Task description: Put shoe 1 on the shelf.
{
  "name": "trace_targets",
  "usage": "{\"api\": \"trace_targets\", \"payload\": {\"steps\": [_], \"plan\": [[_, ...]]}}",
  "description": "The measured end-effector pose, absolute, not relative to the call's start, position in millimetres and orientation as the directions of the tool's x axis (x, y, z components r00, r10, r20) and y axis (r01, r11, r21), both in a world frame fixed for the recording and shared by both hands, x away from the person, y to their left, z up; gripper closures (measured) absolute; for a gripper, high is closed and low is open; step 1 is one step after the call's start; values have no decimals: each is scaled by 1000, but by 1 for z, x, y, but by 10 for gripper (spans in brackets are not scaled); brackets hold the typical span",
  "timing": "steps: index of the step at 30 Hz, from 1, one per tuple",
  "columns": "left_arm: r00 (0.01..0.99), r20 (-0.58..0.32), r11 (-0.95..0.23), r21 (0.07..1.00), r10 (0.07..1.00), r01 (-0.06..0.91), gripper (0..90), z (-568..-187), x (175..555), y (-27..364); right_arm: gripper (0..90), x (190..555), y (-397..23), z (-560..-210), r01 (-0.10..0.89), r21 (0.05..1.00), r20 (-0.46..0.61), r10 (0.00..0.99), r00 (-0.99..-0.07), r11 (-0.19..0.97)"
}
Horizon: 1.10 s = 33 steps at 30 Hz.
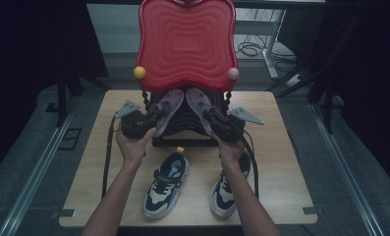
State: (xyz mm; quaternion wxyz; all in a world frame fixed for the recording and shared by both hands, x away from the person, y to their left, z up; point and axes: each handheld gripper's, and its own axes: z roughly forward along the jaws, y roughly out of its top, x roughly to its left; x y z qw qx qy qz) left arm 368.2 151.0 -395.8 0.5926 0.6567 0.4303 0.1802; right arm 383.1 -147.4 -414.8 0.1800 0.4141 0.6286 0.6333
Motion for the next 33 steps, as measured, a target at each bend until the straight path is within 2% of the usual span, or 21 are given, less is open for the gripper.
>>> {"api": "trace_targets", "payload": {"steps": [17,33], "plan": [[553,-217,68,959,805,276,860,-400,385,139,850,397,-135,-411,271,954,267,783,-562,-131],[515,-190,68,967,836,246,860,-408,395,128,850,407,-125,-413,238,964,234,814,-531,-121]]}}
